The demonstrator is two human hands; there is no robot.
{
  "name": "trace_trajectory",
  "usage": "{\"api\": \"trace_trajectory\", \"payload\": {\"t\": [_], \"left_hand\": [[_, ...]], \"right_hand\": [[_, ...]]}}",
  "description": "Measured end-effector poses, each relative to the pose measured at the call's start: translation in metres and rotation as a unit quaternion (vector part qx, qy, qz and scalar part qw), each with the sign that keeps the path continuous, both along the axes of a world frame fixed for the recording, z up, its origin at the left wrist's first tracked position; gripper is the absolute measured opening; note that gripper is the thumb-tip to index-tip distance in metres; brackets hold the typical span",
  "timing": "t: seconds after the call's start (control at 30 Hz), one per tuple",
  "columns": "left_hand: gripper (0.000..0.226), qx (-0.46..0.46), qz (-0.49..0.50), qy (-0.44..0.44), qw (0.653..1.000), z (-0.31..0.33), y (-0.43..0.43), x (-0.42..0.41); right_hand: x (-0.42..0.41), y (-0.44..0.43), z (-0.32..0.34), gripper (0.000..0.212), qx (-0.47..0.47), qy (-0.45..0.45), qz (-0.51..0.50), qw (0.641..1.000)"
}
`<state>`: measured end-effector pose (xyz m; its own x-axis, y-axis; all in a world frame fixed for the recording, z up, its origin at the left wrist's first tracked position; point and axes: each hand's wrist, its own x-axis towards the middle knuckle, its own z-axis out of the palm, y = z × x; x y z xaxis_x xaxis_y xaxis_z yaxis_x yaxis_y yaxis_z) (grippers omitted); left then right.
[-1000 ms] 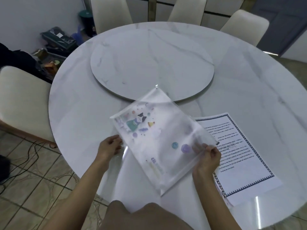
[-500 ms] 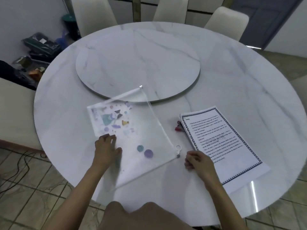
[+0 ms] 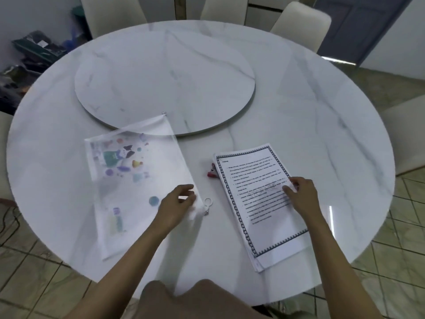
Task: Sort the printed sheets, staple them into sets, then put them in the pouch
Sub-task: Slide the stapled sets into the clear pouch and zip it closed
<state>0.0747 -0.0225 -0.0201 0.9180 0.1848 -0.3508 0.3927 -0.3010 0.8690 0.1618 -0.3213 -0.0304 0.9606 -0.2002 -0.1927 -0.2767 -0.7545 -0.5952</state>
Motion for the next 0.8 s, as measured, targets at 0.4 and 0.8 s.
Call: {"api": "trace_trajectory", "payload": {"t": [0.4, 0.8], "left_hand": [[0.025, 0.054, -0.007, 0.027, 0.998, -0.019, -0.134, 0.009], [0.012, 0.007, 0.156, -0.055, 0.986, -0.026, -0.174, 0.017]], "right_hand": [[0.008, -0.027, -0.018, 0.057, -0.029, 0.049, 0.031, 0.998], [0.017, -0.058, -0.022, 0.046, 0.055, 0.057, 0.087, 0.993]]}}
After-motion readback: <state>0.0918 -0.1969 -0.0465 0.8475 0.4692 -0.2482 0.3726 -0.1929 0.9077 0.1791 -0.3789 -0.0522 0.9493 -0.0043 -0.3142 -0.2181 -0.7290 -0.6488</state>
